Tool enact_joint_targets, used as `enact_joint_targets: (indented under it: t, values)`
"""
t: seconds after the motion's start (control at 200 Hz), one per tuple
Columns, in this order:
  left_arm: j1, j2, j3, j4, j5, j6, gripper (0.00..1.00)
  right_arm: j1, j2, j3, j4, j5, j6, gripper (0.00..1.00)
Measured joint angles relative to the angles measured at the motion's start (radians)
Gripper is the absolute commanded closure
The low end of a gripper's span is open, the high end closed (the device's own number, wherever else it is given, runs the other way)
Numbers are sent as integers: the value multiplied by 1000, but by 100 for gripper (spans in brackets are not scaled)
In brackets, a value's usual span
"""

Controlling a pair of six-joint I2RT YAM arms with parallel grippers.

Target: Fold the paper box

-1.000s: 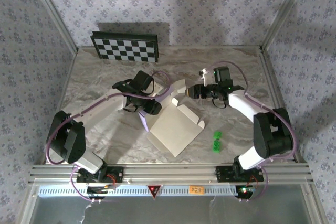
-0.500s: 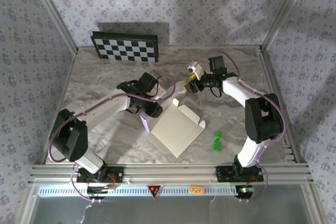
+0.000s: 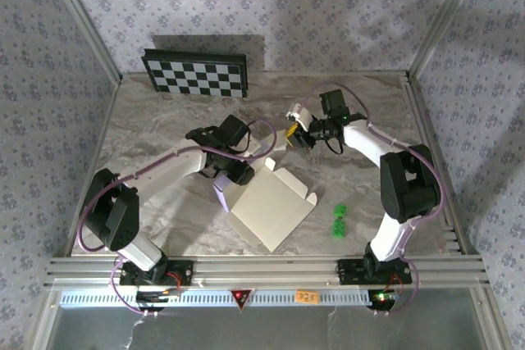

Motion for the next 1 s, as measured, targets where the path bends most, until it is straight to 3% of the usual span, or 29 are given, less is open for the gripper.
enact_joint_targets:
  t: [0.13, 0.225, 0.435, 0.55, 0.795, 0.999]
  values:
    - [0, 0, 0, 0, -6, -15, 51, 11, -40, -76, 32, 27, 42, 95]
    - [-1, 0, 0, 0, -6, -22, 51, 22, -79, -106, 43, 50, 70, 95]
    - [-7, 0, 0, 1, -13, -26, 51, 24, -124, -133, 105, 75, 119, 56]
    - [-7, 0, 0, 1, -13, -29, 51, -4, -97, -113, 116, 39, 106, 46]
    - [-8, 0, 0, 1, -13, -30, 51, -14, 70, 103, 40, -104, 26, 47]
    - [-11, 1, 0, 0, -18, -34, 52, 4, 129, 198, -103, -172, -79, 57]
